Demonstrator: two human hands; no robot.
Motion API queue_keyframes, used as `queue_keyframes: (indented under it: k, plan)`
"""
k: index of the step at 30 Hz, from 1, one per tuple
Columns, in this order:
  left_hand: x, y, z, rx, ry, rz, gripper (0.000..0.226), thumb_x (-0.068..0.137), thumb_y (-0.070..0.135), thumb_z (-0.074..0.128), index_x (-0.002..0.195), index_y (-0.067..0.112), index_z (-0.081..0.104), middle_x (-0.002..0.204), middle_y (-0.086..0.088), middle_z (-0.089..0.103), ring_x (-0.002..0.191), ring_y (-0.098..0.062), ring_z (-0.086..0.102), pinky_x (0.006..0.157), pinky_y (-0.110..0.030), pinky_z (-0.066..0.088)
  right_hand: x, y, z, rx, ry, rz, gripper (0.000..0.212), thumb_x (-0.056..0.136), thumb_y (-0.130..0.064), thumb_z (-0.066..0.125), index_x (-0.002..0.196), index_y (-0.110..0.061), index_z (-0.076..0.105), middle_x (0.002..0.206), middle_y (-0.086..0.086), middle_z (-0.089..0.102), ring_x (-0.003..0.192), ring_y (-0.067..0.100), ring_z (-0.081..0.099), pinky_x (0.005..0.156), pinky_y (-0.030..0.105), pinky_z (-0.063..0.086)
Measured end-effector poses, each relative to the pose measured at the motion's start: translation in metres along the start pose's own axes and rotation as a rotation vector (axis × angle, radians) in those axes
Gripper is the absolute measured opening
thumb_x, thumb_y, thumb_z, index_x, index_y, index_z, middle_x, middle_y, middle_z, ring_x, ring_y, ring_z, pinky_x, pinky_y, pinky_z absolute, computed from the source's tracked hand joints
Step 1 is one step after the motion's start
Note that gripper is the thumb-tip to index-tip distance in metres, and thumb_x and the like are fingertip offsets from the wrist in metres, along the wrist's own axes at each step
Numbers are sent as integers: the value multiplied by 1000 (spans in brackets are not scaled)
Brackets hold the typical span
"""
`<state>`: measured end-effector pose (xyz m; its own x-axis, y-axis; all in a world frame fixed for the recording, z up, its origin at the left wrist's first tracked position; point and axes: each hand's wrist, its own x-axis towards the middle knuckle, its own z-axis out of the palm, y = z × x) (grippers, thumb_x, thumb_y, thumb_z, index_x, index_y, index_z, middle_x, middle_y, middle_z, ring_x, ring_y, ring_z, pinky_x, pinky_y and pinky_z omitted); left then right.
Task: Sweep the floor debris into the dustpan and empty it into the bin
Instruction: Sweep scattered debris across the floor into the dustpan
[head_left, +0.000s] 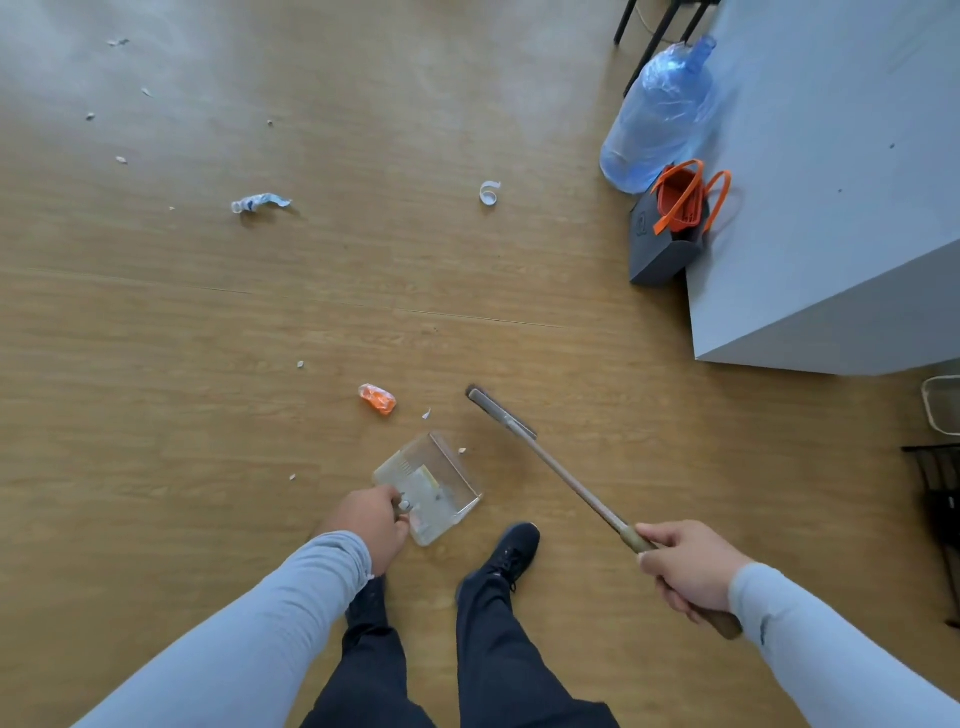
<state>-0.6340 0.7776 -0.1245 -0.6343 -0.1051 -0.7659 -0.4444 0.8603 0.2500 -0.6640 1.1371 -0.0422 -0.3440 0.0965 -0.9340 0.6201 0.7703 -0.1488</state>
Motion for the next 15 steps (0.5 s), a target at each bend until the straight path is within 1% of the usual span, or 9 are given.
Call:
queue_keyframes:
  k: [3,5,7,9,12,15]
  plan:
    - [-5,-7,-1,-9,5,-4,35,96,30,52,131,24,57,109,2,69,87,-18,67,71,-27,51,10,-21,25,-85,2,11,64,93,-11,51,154,-27,37,59,9,56,45,18,46,44,26,44]
    - [-9,-15,-3,-10,9,-4,35,96,31,53,130,24,58,109,2,69,86,-18,66,71,-27,51,3,-28,25,-119,-51,21,62,93,-12,52,152,-27,39,56,8,56,41,17,45,43,25,43]
    - [-12,-22,-4,-17,8,-4,35,96,32,53,130,25,57,109,2,69,86,-17,65,73,-28,53,-12,-25,12,-90,-119,48,57,95,-12,55,149,-24,43,52,7,54,37,17,41,43,25,40]
    - [-13,-28,-5,-27,6,2,35,96,34,54,130,26,58,109,3,69,87,-17,66,77,-30,55,-28,-15,-4,-22,-150,73,53,96,-12,58,147,-19,45,51,9,52,38,18,39,41,26,37]
    - [-17,-35,-6,-48,4,4,34,96,34,54,128,26,59,107,4,70,86,-17,66,78,-31,57,-53,5,-5,15,-142,67,54,97,-11,59,148,-17,44,54,13,53,37,19,40,40,25,38]
    - [-21,-39,-6,-86,10,-4,34,96,32,54,128,24,59,112,3,70,91,-17,67,82,-32,57,-55,8,4,63,-80,52,54,97,-11,59,149,-19,45,58,14,54,38,19,41,40,25,39]
